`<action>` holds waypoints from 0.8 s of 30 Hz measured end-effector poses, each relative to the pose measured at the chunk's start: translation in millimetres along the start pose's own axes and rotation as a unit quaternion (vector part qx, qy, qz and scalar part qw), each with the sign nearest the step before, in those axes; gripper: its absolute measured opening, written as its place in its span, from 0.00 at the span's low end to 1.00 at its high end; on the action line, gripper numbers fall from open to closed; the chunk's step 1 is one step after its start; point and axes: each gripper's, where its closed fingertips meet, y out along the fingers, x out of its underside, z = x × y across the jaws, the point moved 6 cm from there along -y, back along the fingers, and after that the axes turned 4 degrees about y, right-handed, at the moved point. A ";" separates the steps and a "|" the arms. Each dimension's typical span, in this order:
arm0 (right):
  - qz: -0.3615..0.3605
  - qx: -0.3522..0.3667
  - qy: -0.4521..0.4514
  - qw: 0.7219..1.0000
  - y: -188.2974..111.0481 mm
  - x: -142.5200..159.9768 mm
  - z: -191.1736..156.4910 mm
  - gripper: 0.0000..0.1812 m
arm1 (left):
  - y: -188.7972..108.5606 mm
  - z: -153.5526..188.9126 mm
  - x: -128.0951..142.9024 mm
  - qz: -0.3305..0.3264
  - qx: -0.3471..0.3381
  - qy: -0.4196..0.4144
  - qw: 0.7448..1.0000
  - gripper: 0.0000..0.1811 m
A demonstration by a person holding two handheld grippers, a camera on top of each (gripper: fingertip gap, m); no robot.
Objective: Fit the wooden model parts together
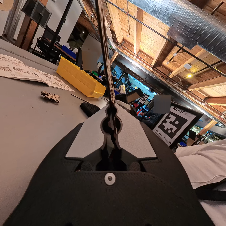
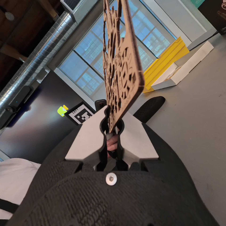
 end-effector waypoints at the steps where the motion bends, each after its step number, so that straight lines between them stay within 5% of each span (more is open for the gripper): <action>1: 0.000 0.002 0.004 1.000 -0.6 -0.5 1.1 0.03 | 0.7 -0.1 0.3 -0.002 -0.002 0.001 1.000 0.00; 24: -0.025 0.041 -0.037 0.998 -2.5 1.0 -3.1 0.01 | -1.3 8.7 7.6 0.003 -0.034 0.065 0.997 0.01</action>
